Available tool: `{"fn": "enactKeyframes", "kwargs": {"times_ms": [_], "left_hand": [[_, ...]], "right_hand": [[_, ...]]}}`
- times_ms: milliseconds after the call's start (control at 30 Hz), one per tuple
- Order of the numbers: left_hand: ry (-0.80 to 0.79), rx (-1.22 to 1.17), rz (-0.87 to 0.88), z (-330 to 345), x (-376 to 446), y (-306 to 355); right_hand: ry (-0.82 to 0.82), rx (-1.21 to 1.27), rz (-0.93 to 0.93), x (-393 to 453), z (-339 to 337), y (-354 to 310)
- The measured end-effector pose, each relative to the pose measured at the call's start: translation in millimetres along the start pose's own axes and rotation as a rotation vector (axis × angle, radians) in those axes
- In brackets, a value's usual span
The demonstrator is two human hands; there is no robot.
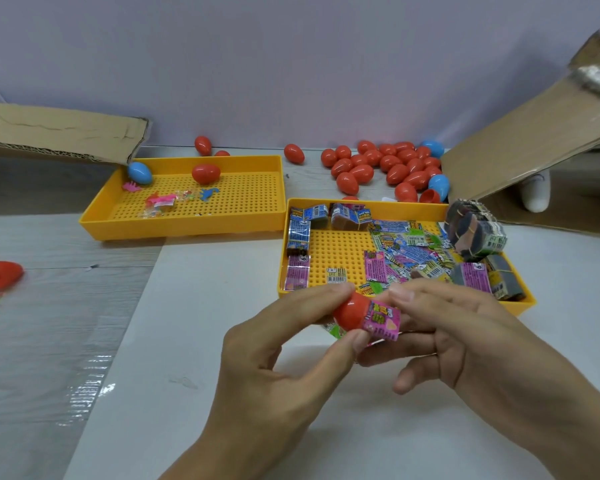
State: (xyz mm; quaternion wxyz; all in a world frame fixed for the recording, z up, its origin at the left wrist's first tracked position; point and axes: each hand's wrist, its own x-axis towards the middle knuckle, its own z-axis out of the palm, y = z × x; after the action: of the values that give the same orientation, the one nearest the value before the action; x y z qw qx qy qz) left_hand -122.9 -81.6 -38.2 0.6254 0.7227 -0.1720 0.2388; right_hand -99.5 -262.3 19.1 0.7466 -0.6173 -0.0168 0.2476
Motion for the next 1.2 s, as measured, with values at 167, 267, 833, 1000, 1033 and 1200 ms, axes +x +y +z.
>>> {"fn": "enactKeyframes", "kwargs": {"times_ms": [167,267,833,1000,1033,1200], "left_hand": [[-0.042,-0.011,0.005,2.5,-1.4,-2.0],[-0.064,-0.003,0.016,3.0,-0.6,-1.9],[-0.121,0.044,-0.015,3.1,1.4,2.5],[-0.152,-0.030,-0.088,2.7,1.2,1.0],[-0.156,-0.050,-0.102,3.0,1.3,0.8],[-0.149,-0.053,-0.096,4.4,0.7,1.1]], "right_hand": [[0.035,0.012,-0.002,1.2,-1.9,2.9],[0.052,0.011,0.012,2.9,-1.9,3.9],[0.015,0.078,0.085,3.7,-2.9,6.1],[-0.003,0.076,0.085,4.9,-4.9,7.3],[-0.003,0.080,0.084,4.8,-4.9,7.3],[0.001,0.101,0.090,4.5,-4.7,8.4]]}}
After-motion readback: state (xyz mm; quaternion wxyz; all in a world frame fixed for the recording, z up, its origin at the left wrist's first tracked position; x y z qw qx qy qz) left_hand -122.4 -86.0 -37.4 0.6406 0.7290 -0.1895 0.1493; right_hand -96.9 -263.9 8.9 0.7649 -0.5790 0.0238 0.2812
